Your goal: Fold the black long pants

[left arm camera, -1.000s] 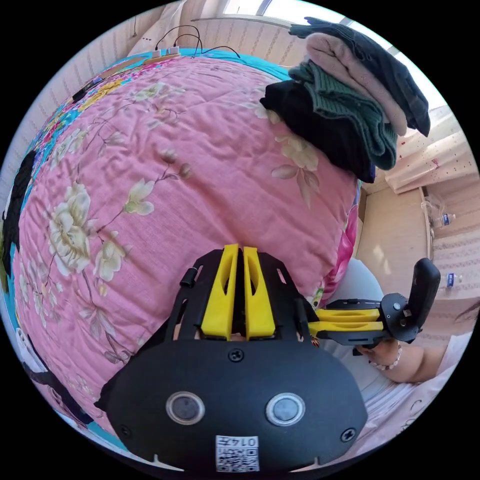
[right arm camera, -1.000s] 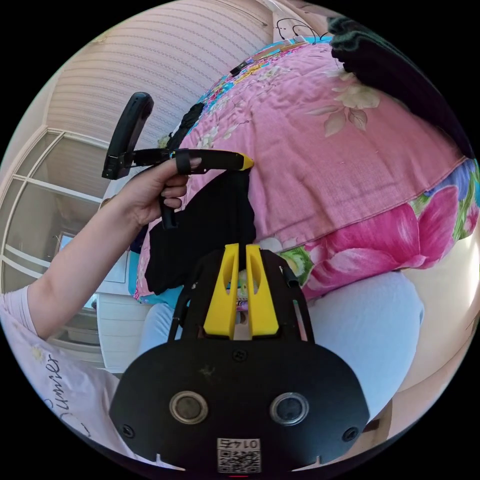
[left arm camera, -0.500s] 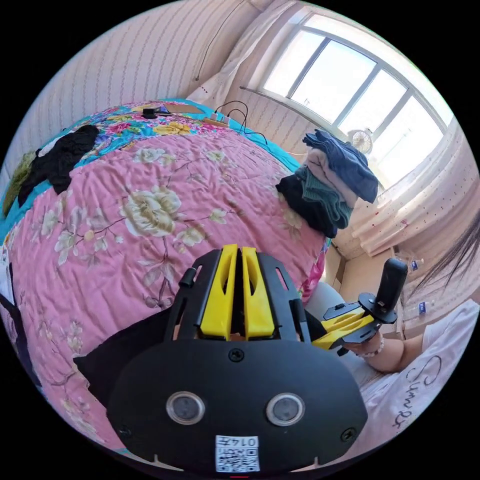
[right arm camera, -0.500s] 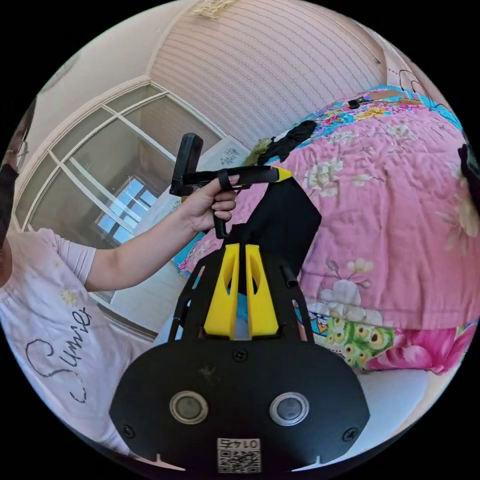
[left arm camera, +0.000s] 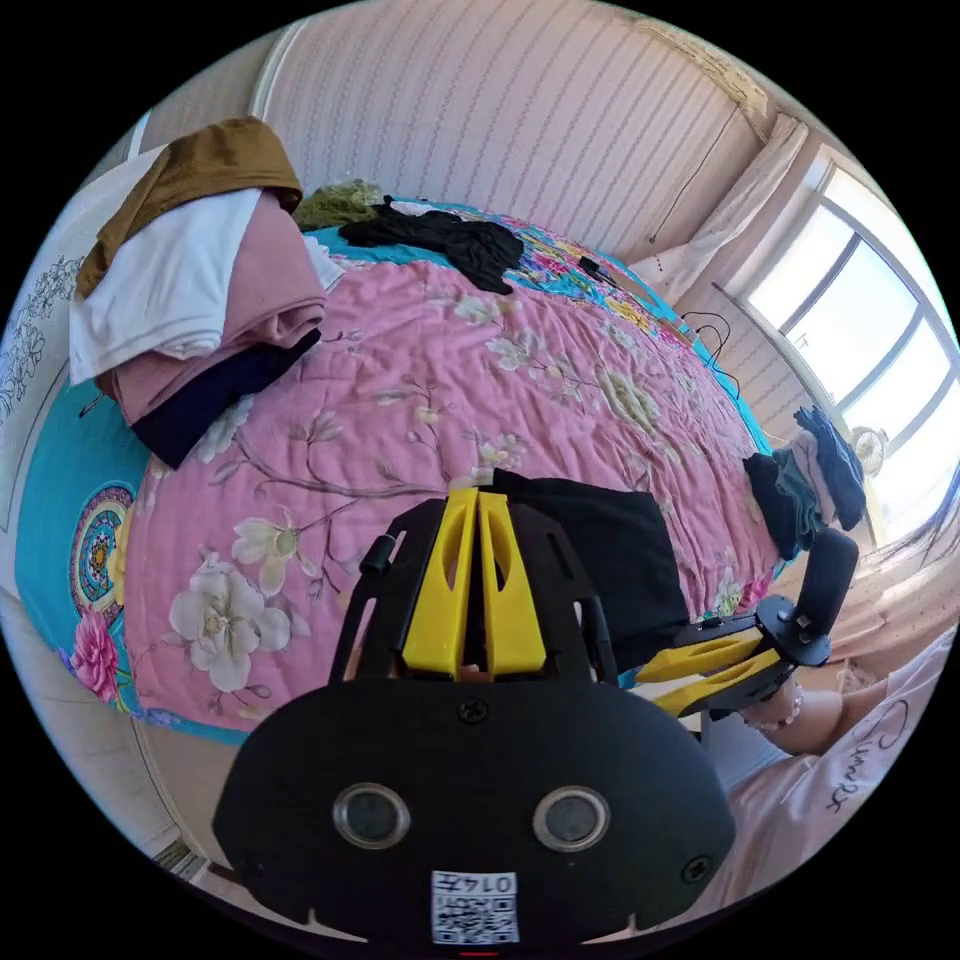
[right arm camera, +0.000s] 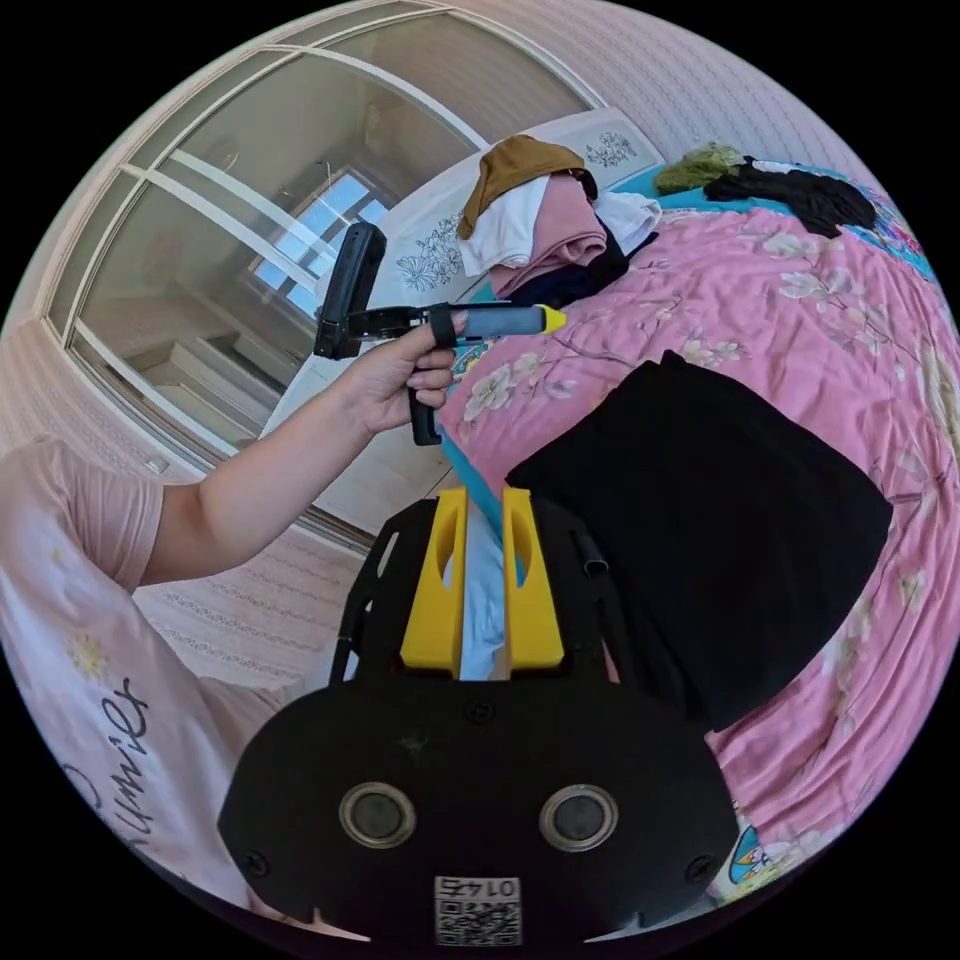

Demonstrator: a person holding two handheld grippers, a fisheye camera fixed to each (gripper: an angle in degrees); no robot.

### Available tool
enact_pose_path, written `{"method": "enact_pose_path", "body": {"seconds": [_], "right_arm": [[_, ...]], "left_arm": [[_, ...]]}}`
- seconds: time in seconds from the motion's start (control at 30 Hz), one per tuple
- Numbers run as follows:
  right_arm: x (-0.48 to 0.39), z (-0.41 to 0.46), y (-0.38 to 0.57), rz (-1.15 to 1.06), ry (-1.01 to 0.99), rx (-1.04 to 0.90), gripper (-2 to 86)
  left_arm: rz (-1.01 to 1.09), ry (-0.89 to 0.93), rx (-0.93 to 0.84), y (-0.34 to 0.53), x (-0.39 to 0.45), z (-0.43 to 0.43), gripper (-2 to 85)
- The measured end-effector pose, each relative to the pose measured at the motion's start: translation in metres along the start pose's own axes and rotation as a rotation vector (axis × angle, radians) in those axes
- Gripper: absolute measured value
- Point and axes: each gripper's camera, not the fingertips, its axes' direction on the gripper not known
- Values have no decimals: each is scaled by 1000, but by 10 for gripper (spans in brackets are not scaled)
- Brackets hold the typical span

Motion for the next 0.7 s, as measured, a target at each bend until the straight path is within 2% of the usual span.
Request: {"method": "enact_pose_path", "body": {"seconds": [0.13,0.27,0.33,0.4,0.53,0.63,0.7], "right_arm": [[13,-8,19,101,32,23,56],[18,-27,35,186,197,119,45],[21,-14,39,217,269,65,39],[28,17,44,230,315,-42,29],[20,18,37,258,266,-19,40],[8,-2,31,249,294,96,67],[13,-14,30,314,410,166,101]], "left_arm": [[-13,54,-37,28,-2,6,-9],[43,122,-26,47,21,7,-5],[100,108,-70,51,34,17,-3],[160,20,-170,58,42,42,-2],[131,62,-153,57,36,30,2],[141,1,-83,55,33,2,36],[114,-3,-84,54,23,-2,77]]}}
